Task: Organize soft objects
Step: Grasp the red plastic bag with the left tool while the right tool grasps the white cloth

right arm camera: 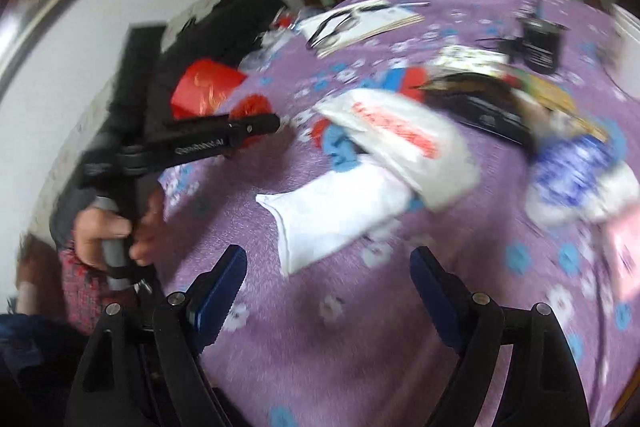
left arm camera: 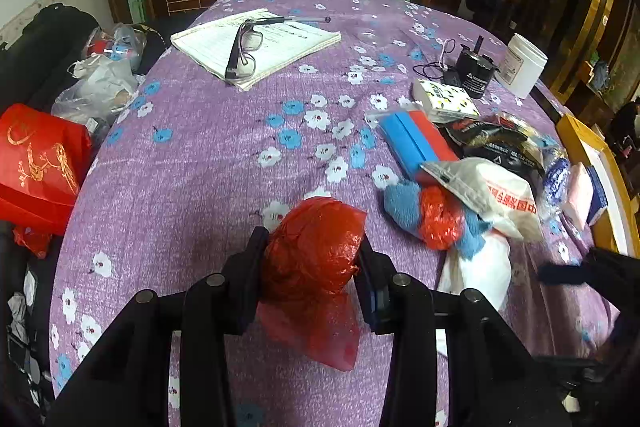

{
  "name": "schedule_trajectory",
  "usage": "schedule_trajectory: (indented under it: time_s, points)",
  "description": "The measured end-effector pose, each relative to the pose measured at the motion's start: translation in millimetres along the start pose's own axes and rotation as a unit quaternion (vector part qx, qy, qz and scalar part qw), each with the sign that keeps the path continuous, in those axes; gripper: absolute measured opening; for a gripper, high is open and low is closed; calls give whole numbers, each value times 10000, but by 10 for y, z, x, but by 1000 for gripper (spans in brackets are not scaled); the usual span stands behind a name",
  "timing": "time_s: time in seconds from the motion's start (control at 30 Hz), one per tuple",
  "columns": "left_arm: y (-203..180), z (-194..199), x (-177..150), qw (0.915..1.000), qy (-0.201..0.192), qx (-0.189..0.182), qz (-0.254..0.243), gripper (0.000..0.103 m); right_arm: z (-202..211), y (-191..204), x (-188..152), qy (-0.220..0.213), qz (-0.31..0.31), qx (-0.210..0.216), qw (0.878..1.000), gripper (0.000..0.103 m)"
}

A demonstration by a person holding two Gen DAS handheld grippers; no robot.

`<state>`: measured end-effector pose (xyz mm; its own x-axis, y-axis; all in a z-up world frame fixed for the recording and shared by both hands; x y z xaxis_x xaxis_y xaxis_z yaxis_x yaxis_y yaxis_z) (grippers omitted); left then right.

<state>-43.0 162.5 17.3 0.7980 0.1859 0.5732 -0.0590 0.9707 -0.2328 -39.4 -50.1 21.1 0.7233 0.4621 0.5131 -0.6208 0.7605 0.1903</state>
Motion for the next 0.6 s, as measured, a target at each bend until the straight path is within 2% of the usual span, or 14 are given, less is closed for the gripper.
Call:
schedule_trajectory:
  time_s: [0.17, 0.23, 0.3, 0.33, 0.37, 0.4, 0.43, 0.6]
  points:
    - [35, -25, -37, 9999, 27, -140, 49, 38, -271, 66, 134, 88, 483, -741, 9960, 85]
    - [33, -45, -53, 9999, 41, -161, 50, 39, -407, 52, 203, 171, 608, -893, 9940, 85]
    - [36, -64, -67, 9998, 57, -193, 61, 39, -495, 46, 223, 179, 646, -806, 9945, 80]
    - [36, -67, -75, 9997, 60, -208, 65, 39, -510, 60, 231, 151, 664, -769, 9947, 61]
    - [31, -69, -79, 9997, 58, -226, 62, 38, -520, 76, 225, 124, 722, -907, 9932, 36]
    - [28, -67, -79, 9997, 53, -243, 57, 38, -489, 95, 201, 21, 833, -1087, 9906, 22]
    - [17, -62, -80, 9996, 43, -281, 48, 38, -469, 93, 181, 29, 814, -972, 9919, 16]
    - [-160, -14, -63, 9987, -42, -483, -132, 38, -168, -22, 37, -295, 387, -638, 9968, 16]
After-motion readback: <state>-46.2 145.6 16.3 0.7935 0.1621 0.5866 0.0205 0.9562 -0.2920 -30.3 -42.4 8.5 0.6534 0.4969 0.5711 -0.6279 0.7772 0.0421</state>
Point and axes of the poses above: each gripper's, at about its wrist camera, not at the fingertips, and z roughly against the way its jaws point, y to its left, x to its top, the point moved 2 cm from there along -z, roughly the way its jaws point, and after that the axes turned 10 degrees about -x, right-handed, at the moved point
